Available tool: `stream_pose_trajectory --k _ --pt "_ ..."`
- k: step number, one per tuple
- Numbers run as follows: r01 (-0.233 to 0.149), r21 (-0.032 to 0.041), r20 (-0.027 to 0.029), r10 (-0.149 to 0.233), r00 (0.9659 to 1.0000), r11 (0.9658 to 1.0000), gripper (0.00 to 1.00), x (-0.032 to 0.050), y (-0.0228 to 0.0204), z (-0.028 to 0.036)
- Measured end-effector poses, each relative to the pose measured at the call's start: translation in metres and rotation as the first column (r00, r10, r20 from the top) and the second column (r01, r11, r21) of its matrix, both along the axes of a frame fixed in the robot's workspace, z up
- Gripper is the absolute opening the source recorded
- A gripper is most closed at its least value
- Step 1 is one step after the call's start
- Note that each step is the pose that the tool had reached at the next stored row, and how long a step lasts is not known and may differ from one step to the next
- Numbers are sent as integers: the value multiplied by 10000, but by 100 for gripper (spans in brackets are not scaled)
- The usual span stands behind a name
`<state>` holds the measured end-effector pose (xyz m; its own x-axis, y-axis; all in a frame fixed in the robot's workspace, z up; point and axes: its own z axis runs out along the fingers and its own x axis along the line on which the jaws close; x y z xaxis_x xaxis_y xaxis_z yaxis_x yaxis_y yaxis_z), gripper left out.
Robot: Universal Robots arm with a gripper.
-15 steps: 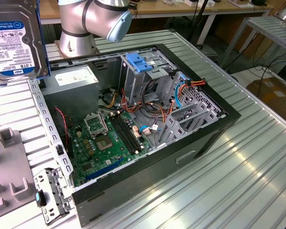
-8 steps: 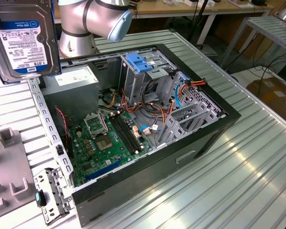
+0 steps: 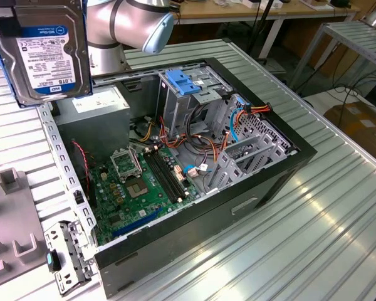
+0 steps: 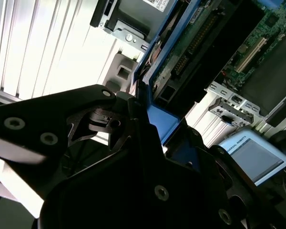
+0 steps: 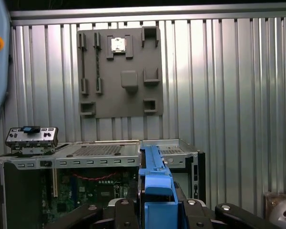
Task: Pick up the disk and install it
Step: 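Pick up the disk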
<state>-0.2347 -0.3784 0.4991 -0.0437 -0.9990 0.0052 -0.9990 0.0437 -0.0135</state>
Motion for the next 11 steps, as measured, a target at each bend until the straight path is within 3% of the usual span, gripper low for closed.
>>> stream_pose_trajectory --k 3,11 --pt "4 0 0 -4 10000 10000 37 111 0 0" --pt "15 0 0 -15 10000 10000 37 300 0 -1"
